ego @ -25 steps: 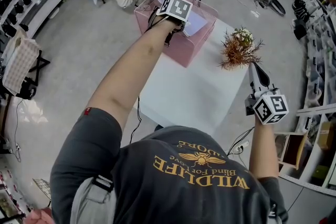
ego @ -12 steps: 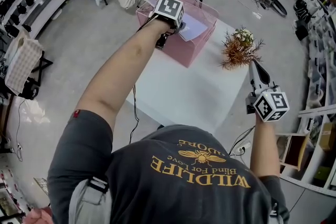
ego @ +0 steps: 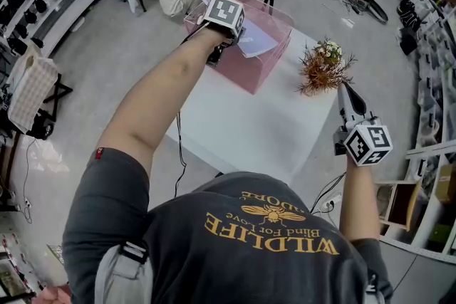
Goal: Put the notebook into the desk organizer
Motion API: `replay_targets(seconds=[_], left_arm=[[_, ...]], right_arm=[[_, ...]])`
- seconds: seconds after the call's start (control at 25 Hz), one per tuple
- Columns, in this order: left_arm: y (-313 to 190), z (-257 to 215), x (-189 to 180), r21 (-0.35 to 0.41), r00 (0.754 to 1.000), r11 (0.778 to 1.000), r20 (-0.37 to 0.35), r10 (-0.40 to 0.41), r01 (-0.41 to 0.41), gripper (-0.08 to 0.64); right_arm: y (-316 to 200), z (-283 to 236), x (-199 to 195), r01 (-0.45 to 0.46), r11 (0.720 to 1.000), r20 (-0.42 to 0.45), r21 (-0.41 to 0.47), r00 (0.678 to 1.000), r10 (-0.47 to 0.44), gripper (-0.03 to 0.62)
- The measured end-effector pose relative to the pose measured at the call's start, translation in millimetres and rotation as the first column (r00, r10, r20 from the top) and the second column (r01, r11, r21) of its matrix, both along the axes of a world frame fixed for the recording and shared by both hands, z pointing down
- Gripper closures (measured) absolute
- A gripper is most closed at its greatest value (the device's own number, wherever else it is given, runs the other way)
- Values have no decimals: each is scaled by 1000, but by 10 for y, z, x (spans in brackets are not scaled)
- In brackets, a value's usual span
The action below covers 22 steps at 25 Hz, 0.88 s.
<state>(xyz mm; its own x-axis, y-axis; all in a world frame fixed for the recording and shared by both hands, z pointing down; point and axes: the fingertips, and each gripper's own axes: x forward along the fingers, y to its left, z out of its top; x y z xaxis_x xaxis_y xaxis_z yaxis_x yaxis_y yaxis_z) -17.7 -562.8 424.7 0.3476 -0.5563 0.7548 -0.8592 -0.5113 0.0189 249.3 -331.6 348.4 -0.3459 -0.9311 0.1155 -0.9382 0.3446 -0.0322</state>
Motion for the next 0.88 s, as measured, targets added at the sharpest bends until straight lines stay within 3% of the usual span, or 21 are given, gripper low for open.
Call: replay_targets(seconds=[0.16,0.28,0.32,0.4,0.56,0.64,0.8,0.88], left_arm=[[-221,-45,48,-67,988,994,-118,-95,87,358],[-323,13,98,-119,978,986,-156,-136,118,416],[-346,35,119,-154,967,979,-198,-163,133,441],[-380,42,167,-242,918,955,-314,-242,169,477],[-433,-5,195,-376,767,893,-488,-417,247,508],[-458,-6,176,-439,658,848,-550,-514,296,514],[-470,0,153,-507,407,761,-645,-647,406,515],[-441,25,110,-510,316,718,-663,-679,473,515]], right_arm=[[22,-44,14,-15,1000,-6,0,1000,15,592],[54,-62,52,-26,1000,-6,3,1000,26,592],[63,-64,65,-28,1000,-5,5,1000,28,592],[76,-66,108,-33,999,0,8,999,33,592],[86,-48,217,-39,999,13,12,999,39,592],[76,-44,252,-35,999,24,16,999,35,592],[71,-45,281,-20,999,40,29,999,19,592],[66,-41,274,-7,999,50,37,999,5,592]])
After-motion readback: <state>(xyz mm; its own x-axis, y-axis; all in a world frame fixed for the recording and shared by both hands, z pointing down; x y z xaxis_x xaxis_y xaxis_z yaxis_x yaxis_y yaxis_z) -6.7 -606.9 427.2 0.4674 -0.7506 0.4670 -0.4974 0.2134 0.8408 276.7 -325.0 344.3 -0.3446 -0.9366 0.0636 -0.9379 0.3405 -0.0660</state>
